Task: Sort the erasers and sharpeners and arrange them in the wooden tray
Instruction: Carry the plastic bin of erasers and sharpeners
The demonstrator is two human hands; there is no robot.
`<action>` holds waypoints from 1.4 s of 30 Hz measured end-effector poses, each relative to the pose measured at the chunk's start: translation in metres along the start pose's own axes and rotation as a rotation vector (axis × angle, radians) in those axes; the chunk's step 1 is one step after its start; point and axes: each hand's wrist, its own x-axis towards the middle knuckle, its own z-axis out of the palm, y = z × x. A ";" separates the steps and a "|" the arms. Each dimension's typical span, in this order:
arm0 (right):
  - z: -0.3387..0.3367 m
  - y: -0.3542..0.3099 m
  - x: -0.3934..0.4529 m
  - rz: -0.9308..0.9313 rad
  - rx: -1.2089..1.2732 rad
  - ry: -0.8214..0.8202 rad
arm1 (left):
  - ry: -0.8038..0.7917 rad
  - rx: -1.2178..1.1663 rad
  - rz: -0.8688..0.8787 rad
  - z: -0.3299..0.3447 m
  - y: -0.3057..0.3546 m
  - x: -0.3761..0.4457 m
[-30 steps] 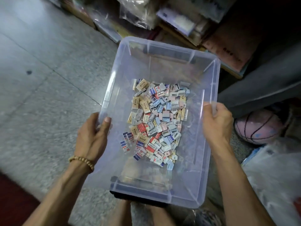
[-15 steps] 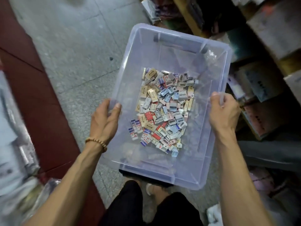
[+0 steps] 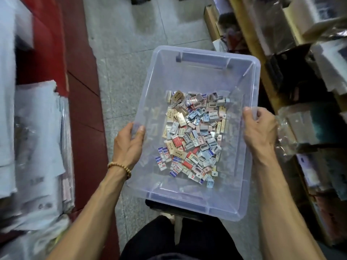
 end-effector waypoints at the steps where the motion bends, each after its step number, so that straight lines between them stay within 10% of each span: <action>1: 0.003 -0.006 0.009 -0.014 -0.007 -0.013 | 0.001 -0.009 -0.002 0.001 0.002 0.008; 42: 0.368 -0.542 0.806 -0.215 -0.059 -0.232 | 0.255 -0.016 -0.117 0.000 0.416 0.853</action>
